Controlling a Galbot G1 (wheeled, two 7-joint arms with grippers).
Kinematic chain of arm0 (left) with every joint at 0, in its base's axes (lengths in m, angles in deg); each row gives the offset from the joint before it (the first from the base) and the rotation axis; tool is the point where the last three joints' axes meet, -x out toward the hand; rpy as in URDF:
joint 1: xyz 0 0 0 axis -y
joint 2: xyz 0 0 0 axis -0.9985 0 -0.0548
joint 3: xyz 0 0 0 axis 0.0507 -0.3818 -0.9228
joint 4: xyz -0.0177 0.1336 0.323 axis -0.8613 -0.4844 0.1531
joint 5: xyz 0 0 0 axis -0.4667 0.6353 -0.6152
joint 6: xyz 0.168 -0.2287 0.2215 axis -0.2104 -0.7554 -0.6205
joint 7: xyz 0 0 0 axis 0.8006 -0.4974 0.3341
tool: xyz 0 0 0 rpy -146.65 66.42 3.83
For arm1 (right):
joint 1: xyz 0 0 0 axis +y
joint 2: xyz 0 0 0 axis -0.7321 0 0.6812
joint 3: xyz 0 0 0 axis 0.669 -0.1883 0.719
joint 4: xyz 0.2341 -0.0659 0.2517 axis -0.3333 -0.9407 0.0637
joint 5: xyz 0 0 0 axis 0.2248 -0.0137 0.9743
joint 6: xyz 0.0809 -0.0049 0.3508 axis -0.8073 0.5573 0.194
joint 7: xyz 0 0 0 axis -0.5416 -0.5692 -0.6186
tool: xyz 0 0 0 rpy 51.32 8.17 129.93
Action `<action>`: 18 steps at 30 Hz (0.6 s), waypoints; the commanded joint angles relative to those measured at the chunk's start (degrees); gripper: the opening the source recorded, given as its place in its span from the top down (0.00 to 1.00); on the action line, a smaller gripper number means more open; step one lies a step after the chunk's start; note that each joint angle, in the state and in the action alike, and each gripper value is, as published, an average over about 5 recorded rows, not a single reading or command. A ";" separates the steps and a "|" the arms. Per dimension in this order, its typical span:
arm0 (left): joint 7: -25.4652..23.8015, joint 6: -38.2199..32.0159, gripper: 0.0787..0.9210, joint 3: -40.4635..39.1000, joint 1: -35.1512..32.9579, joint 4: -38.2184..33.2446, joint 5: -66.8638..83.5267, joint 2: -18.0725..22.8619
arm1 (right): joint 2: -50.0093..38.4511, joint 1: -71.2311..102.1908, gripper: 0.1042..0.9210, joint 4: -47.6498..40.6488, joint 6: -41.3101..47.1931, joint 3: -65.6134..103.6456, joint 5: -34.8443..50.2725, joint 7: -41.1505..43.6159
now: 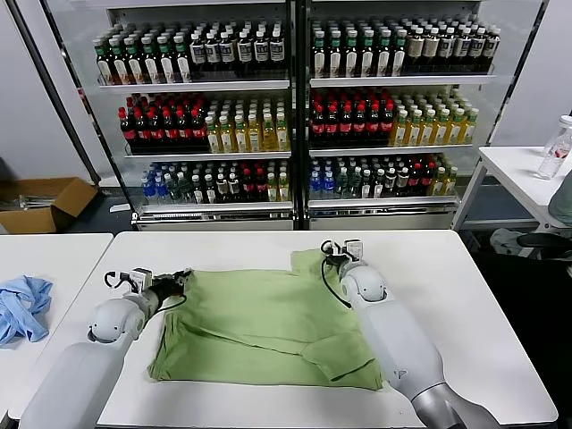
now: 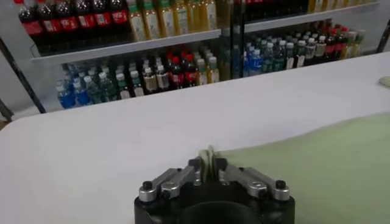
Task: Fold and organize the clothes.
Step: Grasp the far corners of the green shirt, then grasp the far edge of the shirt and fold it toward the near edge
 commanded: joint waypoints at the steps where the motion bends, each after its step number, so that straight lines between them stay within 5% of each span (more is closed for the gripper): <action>1: 0.26 -2.02 0.97 0.72 -0.88 -2.38 2.77 -0.56 | -1.15 1.19 1.00 7.63 -1.44 0.17 1.53 -0.26; 9: 2.68 -3.65 0.99 5.74 -11.59 -16.35 10.57 -5.94 | -9.68 13.88 1.00 35.49 4.54 3.07 7.78 -3.99; 18: 2.17 -6.78 0.99 11.99 -25.68 -23.58 11.16 -8.15 | -15.45 32.99 1.00 54.26 5.98 8.57 7.32 -5.22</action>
